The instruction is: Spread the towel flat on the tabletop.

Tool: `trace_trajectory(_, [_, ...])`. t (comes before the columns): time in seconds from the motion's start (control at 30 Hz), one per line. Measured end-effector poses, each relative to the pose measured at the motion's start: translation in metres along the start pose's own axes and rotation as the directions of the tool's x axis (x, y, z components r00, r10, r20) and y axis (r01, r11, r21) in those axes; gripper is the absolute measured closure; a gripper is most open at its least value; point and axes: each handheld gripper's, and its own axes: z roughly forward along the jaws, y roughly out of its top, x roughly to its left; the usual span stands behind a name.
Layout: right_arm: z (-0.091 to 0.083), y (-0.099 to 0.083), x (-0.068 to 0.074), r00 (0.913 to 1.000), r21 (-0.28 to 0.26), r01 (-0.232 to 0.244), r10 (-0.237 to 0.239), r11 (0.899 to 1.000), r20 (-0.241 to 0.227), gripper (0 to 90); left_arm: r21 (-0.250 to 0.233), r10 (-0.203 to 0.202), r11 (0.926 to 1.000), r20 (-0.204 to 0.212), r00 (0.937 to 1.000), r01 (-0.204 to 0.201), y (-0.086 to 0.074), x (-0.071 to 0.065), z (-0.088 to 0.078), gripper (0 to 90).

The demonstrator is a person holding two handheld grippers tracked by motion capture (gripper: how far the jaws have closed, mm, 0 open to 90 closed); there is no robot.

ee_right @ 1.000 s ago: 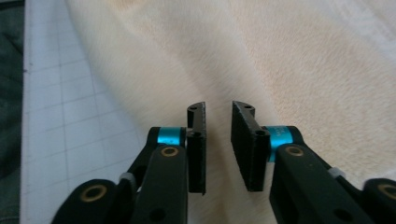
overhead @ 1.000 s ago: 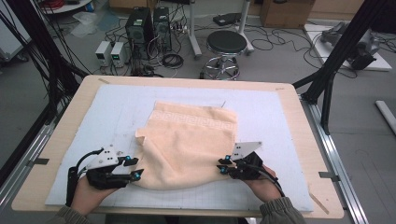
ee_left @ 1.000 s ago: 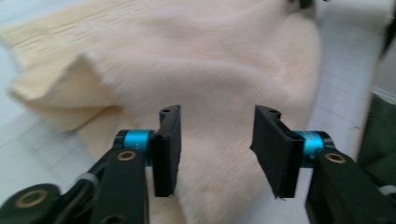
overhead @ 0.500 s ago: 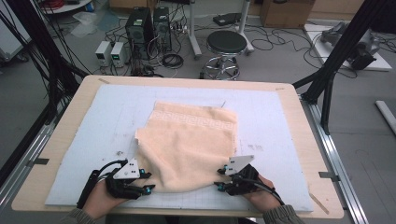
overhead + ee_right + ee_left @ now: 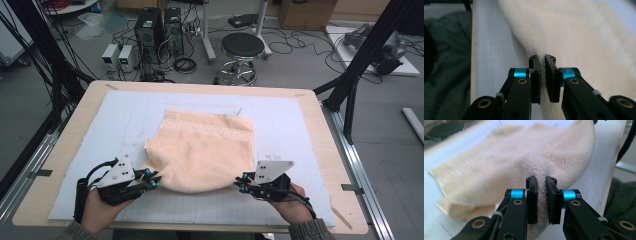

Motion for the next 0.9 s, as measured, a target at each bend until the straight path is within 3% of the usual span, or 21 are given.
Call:
trace_trajectory(0.1, [-0.022,0.017,-0.002,0.9997,-0.068,-0.016,0.017,0.998,0.016,83.9,-0.067,-0.005,0.9978,0.008,1.0,0.006,0.021,0.002,-0.016,80.6])
trace_trajectory(0.17, [-0.03,0.026,-0.005,0.9996,-0.084,-0.021,0.022,0.996,0.02,83.8,-0.075,0.001,0.9972,0.0,1.0,-0.001,0.029,0.007,-0.02,80.4])
trace_trajectory(0.27, [-0.022,0.028,-0.017,0.9988,-0.032,-0.033,0.034,0.999,0.035,83.7,-0.032,-0.016,0.9994,-0.033,0.9993,0.015,0.029,0.024,-0.007,79.9])
trace_trajectory(0.33, [-0.007,0.022,-0.031,0.9972,0.011,-0.062,0.062,0.998,0.043,83.6,0.013,-0.045,0.9989,-0.058,0.9973,0.045,0.022,0.041,0.012,79.8])
trace_trajectory(0.4, [0.012,0.013,-0.05,0.9926,0.042,-0.11,0.108,0.993,0.056,83.6,0.06,-0.048,0.9967,-0.099,0.994,0.054,0.015,0.059,0.033,79.7])
trace_trajectory(0.47, [0.029,0.008,-0.072,0.9863,0.069,-0.147,0.141,0.987,0.085,83.6,0.077,-0.13,0.9871,-0.133,0.9826,0.14,0.01,0.085,0.06,79.8])
trace_trajectory(0.5, [0.037,0.006,-0.084,0.982,0.076,-0.166,0.158,0.983,0.104,83.6,0.073,-0.148,0.9843,-0.151,0.9773,0.161,0.01,0.095,0.071,79.8])
trace_trajectory(0.57, [0.05,0.005,-0.106,0.9698,0.101,-0.211,0.195,0.972,0.146,83.0,0.078,-0.207,0.9717,-0.172,0.963,0.223,0.01,0.113,0.092,79.8])
trace_trajectory(0.63, [0.059,0.001,-0.125,0.952,0.095,-0.27,0.25,0.958,0.176,79.8,0.115,-0.208,0.9652,-0.203,0.9567,0.235,0.009,0.124,0.107,76.7])
trace_trajectory(0.67, [0.064,-0.002,-0.132,0.9423,0.094,-0.3,0.279,0.949,0.185,73.3,0.123,-0.21,0.9626,-0.222,0.952,0.242,0.008,0.126,0.111,70.8])
trace_trajectory(0.73, [0.067,-0.008,-0.14,0.9319,0.092,-0.33,0.309,0.939,0.19,68.2,0.12,-0.224,0.9601,-0.214,0.951,0.253,0.006,0.128,0.108,60.7])
trace_trajectory(0.8, [0.062,-0.011,-0.14,0.9262,0.066,-0.349,0.334,0.935,0.176,63.6,0.099,-0.209,0.9673,-0.21,0.9549,0.234,0.005,0.125,0.1,57.8])
trace_trajectory(0.9, [0.05,-0.011,-0.131,0.928,0.019,-0.342,0.334,0.94,0.165,59.4,0.082,-0.186,0.9747,-0.216,0.9585,0.208,0.004,0.122,0.084,52.6])
